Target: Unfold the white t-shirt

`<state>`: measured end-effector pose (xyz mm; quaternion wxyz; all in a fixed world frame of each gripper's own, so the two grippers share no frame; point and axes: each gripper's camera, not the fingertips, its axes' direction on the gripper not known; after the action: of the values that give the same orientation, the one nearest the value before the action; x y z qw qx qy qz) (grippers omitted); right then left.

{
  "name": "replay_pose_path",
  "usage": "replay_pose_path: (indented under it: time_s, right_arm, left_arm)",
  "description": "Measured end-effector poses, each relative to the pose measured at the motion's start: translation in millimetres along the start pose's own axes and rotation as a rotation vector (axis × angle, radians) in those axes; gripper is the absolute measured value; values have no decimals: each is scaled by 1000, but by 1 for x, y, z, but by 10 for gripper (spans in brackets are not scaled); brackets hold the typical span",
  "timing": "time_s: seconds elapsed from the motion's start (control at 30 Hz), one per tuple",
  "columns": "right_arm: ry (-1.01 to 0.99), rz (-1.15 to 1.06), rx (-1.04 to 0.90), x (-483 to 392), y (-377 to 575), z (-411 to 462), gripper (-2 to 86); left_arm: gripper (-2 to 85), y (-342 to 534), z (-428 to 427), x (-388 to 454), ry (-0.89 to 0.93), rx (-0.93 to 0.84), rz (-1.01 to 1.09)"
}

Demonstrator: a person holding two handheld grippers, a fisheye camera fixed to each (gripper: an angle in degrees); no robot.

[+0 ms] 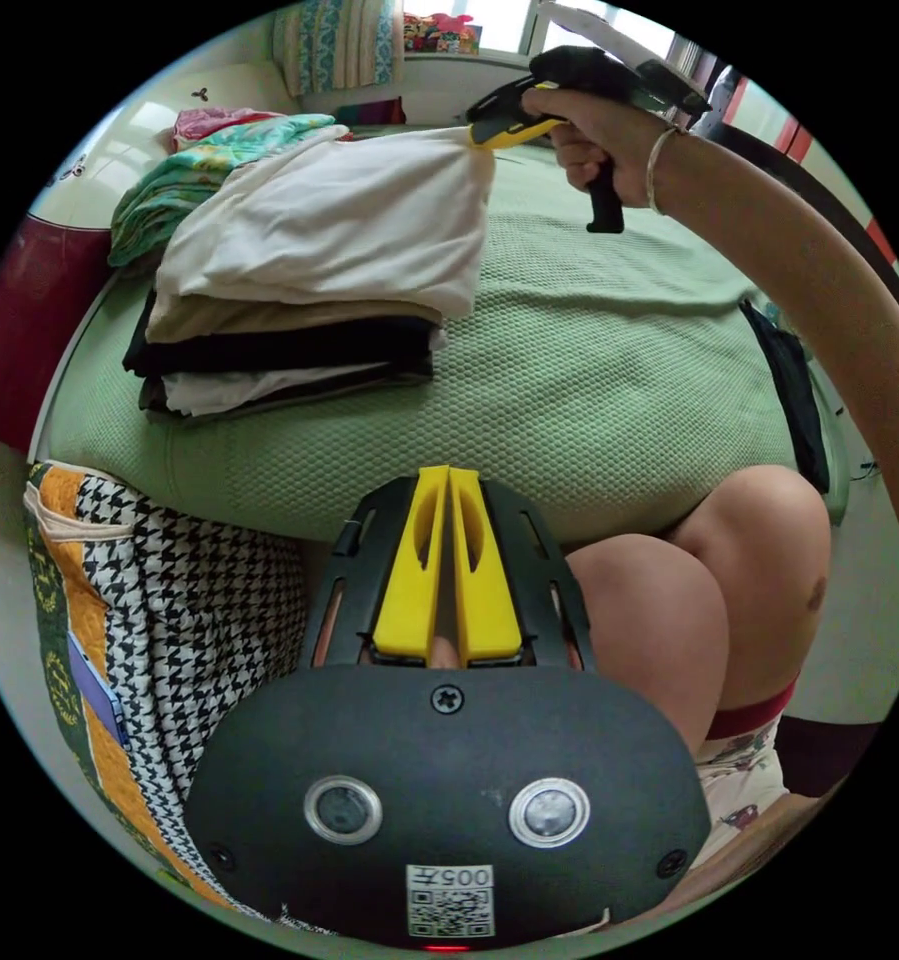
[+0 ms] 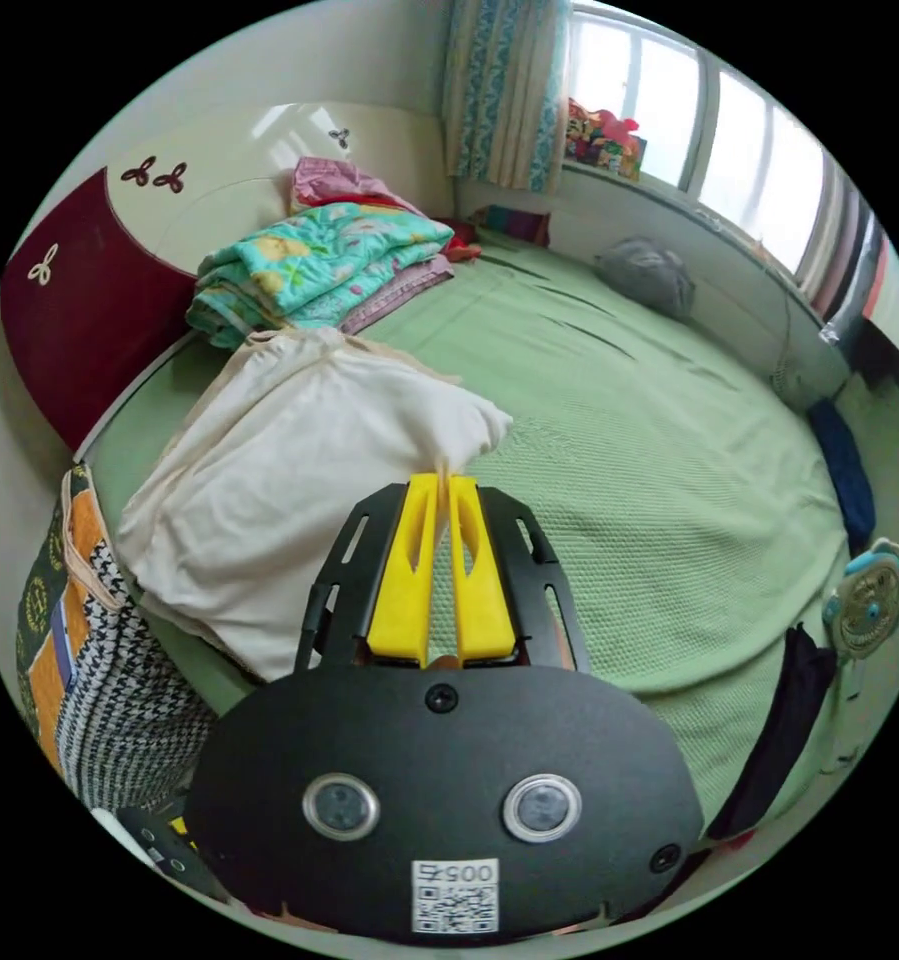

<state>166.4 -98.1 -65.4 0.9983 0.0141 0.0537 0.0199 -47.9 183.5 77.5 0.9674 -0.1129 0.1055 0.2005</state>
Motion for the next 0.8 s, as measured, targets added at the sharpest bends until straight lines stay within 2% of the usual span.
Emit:
replay_pose_path:
  time_s: [0.13,0.33,0.43,0.6,0.7,0.8]
  right_arm:
    - [-14,54,-55,50,4,8,-12]
    - [231,56,-83,142,19,30,-10]
    - [271,180,-236,191,24,46,1]
    - [92,135,-325,200,92,50,72]
    - [-35,165,-326,191,125,53,80]
    - [-39,250,-369,190,135,70,79]
  left_arm:
    - [-6,-2,-1,13,2,4,15]
    - [-4,-14,11,48,35,-9,73]
    - [3,-29,15,69,31,-1,104]
    - [35,-57,21,90,48,22,108]
    - [45,-74,33,101,36,3,102]
    - [49,-86,45,112,16,-27,106]
